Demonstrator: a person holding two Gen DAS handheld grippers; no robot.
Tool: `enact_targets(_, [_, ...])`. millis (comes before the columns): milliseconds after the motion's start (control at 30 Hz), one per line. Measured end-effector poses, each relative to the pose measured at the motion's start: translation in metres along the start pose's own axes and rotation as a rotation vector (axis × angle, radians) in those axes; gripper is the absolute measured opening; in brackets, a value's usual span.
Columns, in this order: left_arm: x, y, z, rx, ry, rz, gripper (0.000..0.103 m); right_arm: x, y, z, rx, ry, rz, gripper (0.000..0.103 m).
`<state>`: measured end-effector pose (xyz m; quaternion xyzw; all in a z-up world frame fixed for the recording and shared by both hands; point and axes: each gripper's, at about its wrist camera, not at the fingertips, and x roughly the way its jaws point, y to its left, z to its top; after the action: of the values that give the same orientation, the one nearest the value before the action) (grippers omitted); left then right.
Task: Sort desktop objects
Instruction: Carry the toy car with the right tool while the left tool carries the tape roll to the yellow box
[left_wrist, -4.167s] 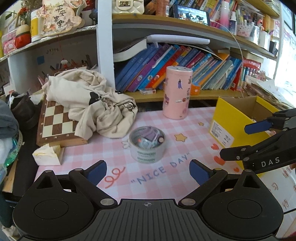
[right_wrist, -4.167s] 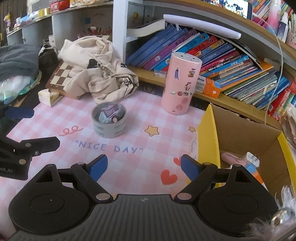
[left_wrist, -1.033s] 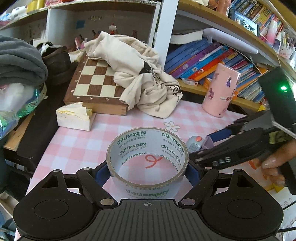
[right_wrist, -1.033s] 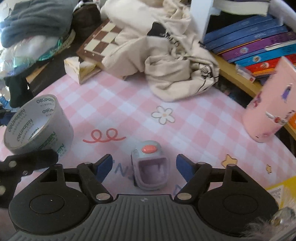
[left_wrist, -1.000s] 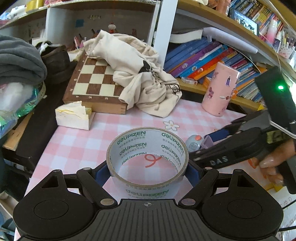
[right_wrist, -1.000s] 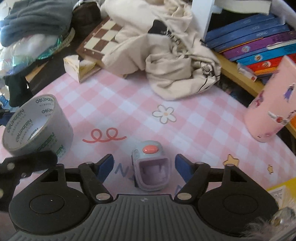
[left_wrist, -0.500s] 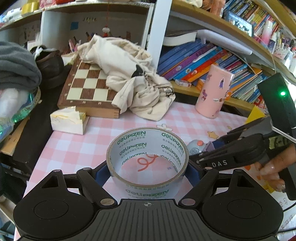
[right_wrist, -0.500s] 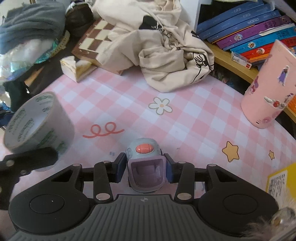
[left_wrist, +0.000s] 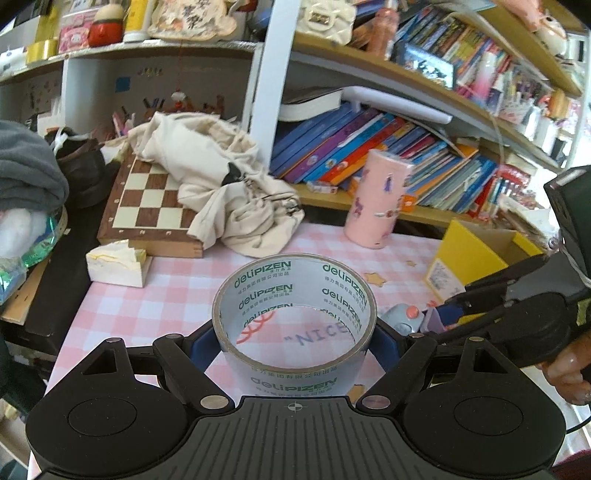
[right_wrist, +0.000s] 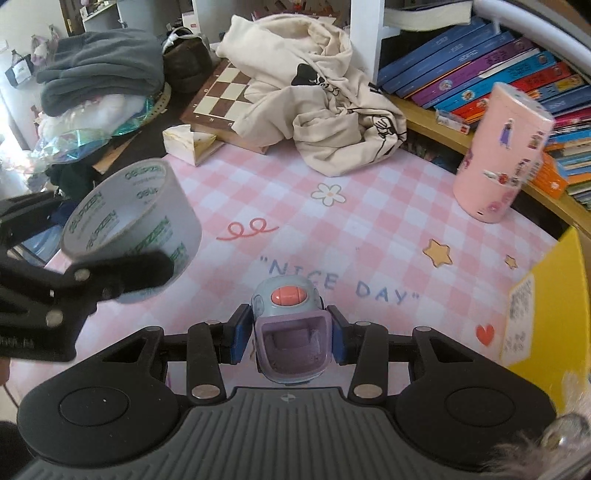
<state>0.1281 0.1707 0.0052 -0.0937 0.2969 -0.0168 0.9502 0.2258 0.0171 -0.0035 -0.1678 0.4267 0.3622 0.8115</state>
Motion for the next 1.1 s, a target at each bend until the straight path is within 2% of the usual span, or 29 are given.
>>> enact_targets(200, [-0.017, -0.018, -0.003, 0.038, 0.002, -0.065, 0.084, -0.032, -0.003, -0.027, 0.055, -0.025, -0.013, 0.04])
enact_targets(633, [-0.021, -0.064, -0.013, 0.134, 0.065, -0.219, 0.084, -0.081, -0.025, -0.098, 0.213, 0.015, -0.103, 0.04])
enact_targets(833, [-0.019, -0.09, -0.015, 0.183, 0.083, -0.263, 0.084, -0.098, -0.034, -0.124, 0.282, 0.005, -0.143, 0.04])
enact_targets(1100, [-0.019, -0.129, -0.019, 0.226, 0.092, -0.282, 0.084, -0.119, -0.057, -0.149, 0.311, -0.004, -0.176, 0.04])
